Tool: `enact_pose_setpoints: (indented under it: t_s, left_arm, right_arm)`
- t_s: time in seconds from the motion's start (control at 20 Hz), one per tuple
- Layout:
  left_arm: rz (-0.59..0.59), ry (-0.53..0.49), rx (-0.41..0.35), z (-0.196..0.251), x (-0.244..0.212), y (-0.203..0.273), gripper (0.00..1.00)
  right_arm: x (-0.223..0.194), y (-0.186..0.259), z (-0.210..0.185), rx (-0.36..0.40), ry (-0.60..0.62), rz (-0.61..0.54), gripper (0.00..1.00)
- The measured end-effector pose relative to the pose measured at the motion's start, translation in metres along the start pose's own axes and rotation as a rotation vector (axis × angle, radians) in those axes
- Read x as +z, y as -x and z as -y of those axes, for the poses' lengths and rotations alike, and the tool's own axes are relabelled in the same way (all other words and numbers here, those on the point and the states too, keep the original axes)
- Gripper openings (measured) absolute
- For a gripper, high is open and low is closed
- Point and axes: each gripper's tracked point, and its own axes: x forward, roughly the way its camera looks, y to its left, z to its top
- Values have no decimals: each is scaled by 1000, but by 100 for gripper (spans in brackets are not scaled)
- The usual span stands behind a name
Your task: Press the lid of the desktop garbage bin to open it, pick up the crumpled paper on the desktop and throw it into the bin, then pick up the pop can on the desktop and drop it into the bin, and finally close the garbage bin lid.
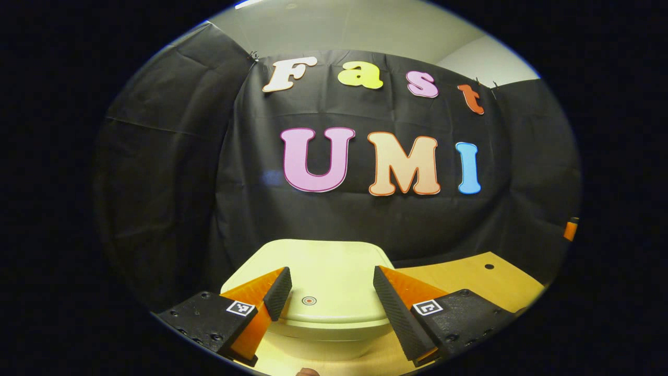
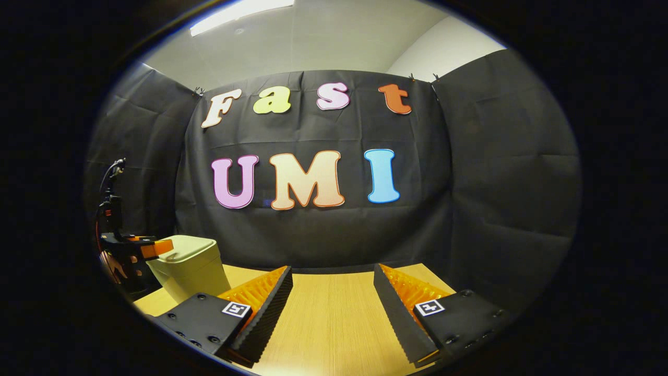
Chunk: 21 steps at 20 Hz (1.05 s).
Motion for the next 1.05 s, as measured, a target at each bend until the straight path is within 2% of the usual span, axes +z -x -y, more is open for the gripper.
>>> enact_pose_setpoints:
  t_s: [0.25, 0.45, 0.65, 0.8, 0.95, 1.05]
  left_arm:
    - [122, -22, 3, 35, 52, 30, 93]
    - [189, 23, -19, 75, 83, 57, 93]
    - [206, 73, -33, 113, 93, 79, 93]
    - [186, 91, -21, 135, 82, 93, 93]
    - [162, 74, -10, 152, 72, 101, 93]
    - [162, 51, -19, 160, 74, 107, 93]
  right_arm:
    - [5, -2, 3, 20, -2, 16, 98]
    - [15, 5, 1, 51, 34, 55, 99]
    - [26, 17, -7, 109, -5, 82, 98]
    - [35, 27, -13, 163, 32, 120, 98]
    - [38, 35, -14, 215, 25, 128, 98]
    - [41, 38, -6, 208, 24, 131, 98]
